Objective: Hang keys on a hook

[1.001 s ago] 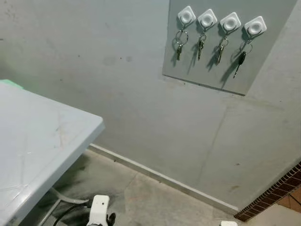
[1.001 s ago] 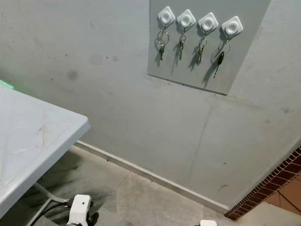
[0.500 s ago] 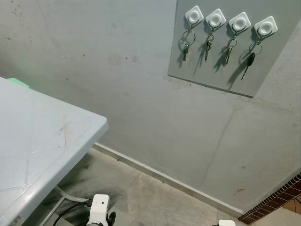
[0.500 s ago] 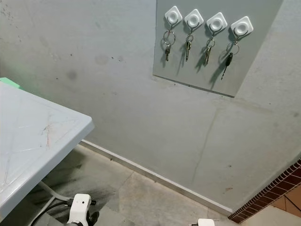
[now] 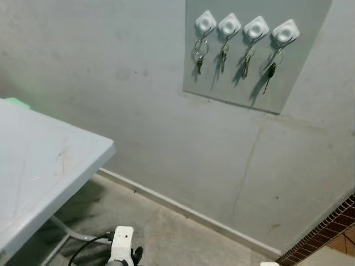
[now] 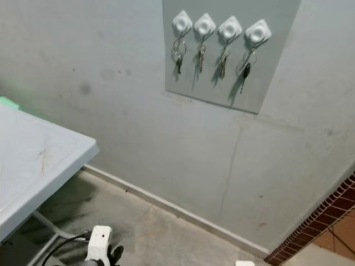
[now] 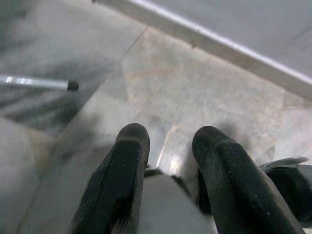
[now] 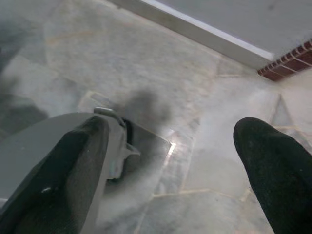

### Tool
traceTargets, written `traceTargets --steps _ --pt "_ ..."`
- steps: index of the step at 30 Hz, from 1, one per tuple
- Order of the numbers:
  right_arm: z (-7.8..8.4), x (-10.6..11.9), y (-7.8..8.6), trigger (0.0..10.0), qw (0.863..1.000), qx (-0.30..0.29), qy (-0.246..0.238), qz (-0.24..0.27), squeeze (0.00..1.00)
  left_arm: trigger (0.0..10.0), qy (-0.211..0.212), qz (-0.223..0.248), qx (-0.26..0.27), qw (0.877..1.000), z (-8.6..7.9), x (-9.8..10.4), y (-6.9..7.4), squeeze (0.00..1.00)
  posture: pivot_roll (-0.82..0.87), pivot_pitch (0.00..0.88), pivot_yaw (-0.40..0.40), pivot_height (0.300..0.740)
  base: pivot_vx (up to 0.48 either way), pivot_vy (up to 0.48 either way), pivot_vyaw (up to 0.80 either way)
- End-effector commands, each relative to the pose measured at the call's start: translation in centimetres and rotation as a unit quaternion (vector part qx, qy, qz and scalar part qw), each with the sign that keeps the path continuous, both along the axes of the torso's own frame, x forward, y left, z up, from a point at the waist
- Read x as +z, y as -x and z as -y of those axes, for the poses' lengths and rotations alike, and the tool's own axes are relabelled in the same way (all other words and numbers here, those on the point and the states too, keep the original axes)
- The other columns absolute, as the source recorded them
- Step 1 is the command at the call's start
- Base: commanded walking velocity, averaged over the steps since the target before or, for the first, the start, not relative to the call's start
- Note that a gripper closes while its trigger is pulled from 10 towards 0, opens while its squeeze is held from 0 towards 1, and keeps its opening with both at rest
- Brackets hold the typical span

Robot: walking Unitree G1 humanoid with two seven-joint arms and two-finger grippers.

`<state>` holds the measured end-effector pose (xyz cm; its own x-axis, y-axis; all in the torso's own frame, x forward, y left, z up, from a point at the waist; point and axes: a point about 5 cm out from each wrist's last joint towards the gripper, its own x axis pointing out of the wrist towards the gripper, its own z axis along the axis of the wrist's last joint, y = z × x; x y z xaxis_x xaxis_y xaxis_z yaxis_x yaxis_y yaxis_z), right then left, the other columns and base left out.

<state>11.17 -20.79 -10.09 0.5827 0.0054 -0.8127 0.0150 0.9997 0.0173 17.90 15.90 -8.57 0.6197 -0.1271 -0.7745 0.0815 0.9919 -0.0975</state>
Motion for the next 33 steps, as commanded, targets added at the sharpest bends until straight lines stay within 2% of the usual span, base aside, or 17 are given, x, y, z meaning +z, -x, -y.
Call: traceTargets --steps 1,21,33 --pt "-0.83 -0.23 0.20 10.0 1.000 0.006 -0.012 -0.008 0.00 10.0 -0.005 0.001 0.002 1.000 -0.53 0.05 -0.03 0.00 0.02 0.000 -0.002 0.699 0.000 0.000 0.00" --pt "-0.79 -0.36 0.59 10.0 1.000 0.005 -0.014 -0.017 0.00 10.0 -0.003 0.000 0.006 1.000 -0.62 0.03 0.02 0.00 0.02 0.000 -0.006 0.699 0.000 -0.072 0.00" --pt "-0.73 -0.52 0.98 10.0 0.999 0.003 -0.013 -0.030 0.00 10.0 -0.002 -0.001 0.007 1.000 -0.63 0.00 0.08 0.00 0.02 0.000 -0.006 0.699 0.000 -0.080 -0.62"
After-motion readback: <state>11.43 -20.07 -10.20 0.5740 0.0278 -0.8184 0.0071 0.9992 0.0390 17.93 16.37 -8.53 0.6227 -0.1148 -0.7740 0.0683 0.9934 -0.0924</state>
